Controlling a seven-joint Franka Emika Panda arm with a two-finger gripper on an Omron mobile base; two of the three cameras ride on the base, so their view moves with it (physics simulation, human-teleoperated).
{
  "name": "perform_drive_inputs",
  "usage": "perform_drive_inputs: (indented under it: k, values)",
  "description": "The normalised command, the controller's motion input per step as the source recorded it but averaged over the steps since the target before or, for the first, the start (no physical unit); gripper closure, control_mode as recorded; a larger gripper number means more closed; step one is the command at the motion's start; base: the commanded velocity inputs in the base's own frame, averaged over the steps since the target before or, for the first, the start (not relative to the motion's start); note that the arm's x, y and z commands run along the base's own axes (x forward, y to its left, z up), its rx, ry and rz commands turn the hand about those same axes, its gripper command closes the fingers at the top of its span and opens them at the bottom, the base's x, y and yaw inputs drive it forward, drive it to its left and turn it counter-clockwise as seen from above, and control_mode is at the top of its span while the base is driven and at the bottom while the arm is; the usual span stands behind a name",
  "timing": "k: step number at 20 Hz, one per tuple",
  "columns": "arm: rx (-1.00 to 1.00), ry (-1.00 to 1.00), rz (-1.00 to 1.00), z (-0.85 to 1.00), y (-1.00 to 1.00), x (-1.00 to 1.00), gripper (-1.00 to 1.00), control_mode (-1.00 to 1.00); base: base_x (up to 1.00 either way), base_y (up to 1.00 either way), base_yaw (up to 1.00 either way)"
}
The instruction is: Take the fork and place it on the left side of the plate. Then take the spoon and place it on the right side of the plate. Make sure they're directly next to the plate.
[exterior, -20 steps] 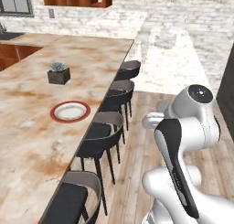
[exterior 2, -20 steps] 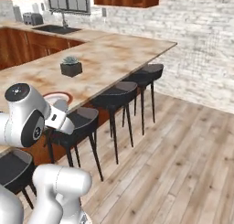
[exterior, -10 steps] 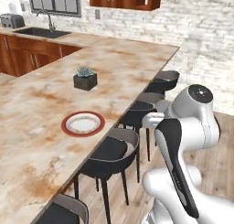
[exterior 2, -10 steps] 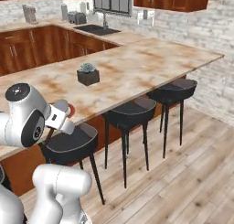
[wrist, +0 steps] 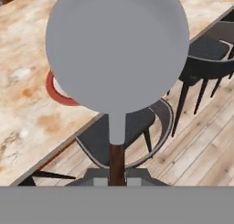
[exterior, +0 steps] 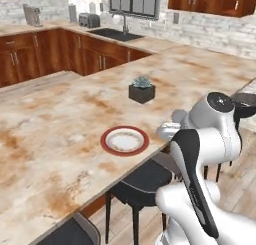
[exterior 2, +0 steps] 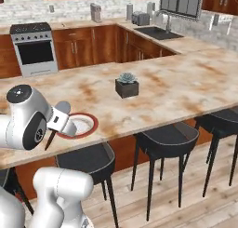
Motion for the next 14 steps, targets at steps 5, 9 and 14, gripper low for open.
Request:
perform_drive_inputs:
  k: [5,9,14]
  values:
    - [0.00,0.00,0.00,0.00,0.00,0.00,1.00,1.00,0.60,-0.05,0.57]
    - [0.00,0.00,0.00,0.00,0.00,0.00,1.00,1.00,0.63,-0.19,0.52]
    - [0.00,0.00,0.00,0.00,0.00,0.00,1.00,1.00,0.61,-0.25,0.50]
